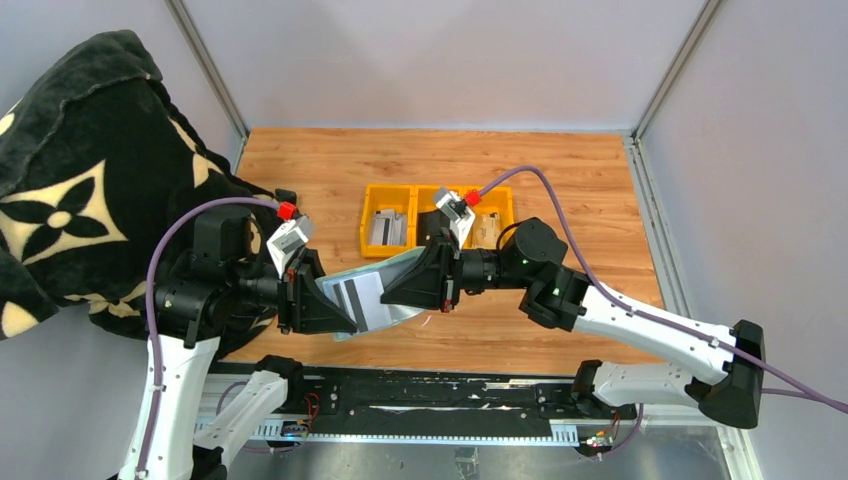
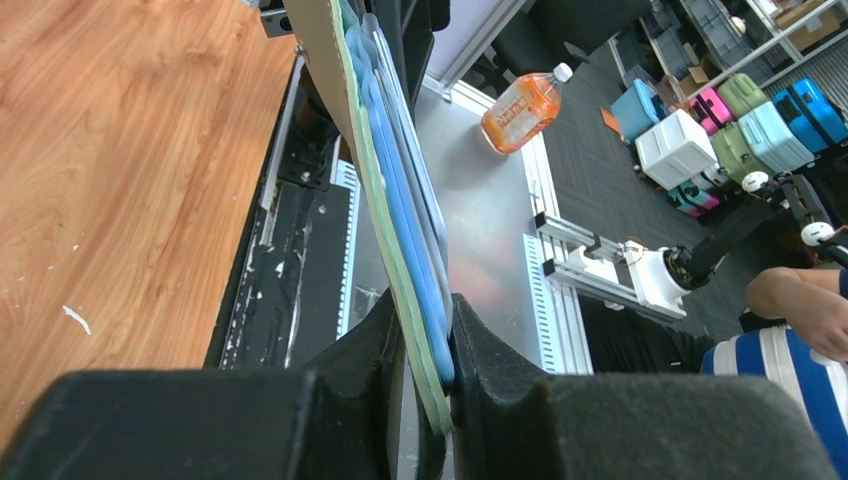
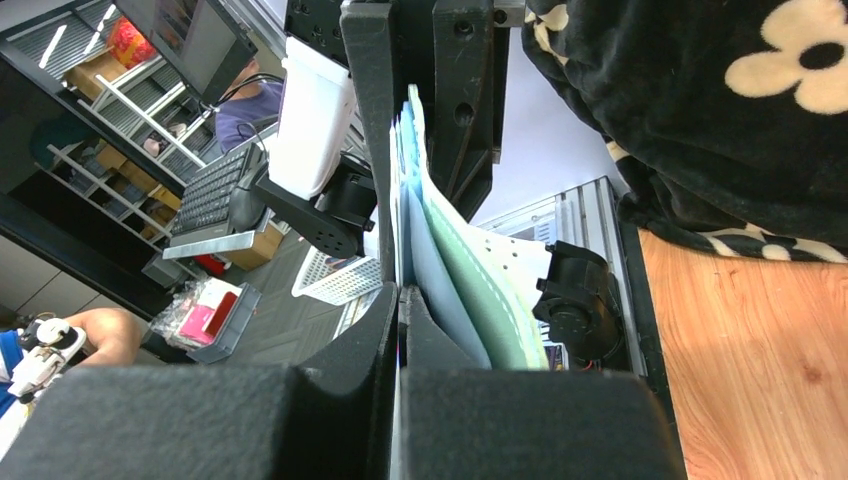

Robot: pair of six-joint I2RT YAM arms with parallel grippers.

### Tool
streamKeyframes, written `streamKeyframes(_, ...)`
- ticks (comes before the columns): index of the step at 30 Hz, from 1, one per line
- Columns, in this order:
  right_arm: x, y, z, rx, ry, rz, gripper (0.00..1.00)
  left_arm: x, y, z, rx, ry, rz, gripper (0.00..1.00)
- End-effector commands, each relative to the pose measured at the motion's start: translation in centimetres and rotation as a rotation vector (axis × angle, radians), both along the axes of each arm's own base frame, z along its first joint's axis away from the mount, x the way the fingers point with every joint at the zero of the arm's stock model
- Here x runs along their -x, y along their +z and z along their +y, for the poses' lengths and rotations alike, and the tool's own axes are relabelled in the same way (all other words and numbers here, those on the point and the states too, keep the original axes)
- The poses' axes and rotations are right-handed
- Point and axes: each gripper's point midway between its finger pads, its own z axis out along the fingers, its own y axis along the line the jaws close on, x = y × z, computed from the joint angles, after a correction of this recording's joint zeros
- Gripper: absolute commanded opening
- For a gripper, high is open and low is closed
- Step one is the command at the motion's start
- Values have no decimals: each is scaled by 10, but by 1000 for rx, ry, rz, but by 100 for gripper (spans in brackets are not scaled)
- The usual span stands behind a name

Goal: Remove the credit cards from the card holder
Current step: Remove the credit card from the card holder.

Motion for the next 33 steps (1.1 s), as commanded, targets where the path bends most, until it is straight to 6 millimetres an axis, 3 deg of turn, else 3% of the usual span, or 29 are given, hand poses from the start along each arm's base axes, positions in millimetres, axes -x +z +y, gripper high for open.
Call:
streamKeyframes(1,-1,1,-14,-7,-51,-34,0,10,14,1,30,-29,-41,20)
streamKeyframes(5,-3,3,-21,-15,-88,-44,0,11,16,1,32,-31,-44,20)
streamKeyframes(16,2,-6,-6,6,-52,-19,0,11,17,1,32,-31,-45,20)
streamKeyframes(21,8,0,7,-11,-22,-35,0,13,11,1,35,-40,-17,40)
streamKeyframes(27,12,10,10,-29,2,-52,0,17,8,2,46,-56,-4,41)
streamKeyframes(30,15,13,12,-44,17,-57,0,19,7,2,49,-62,-1,57)
streamKeyframes(33,17,14,19,-39,39,-54,0,19,4,2,56,-74,9,61)
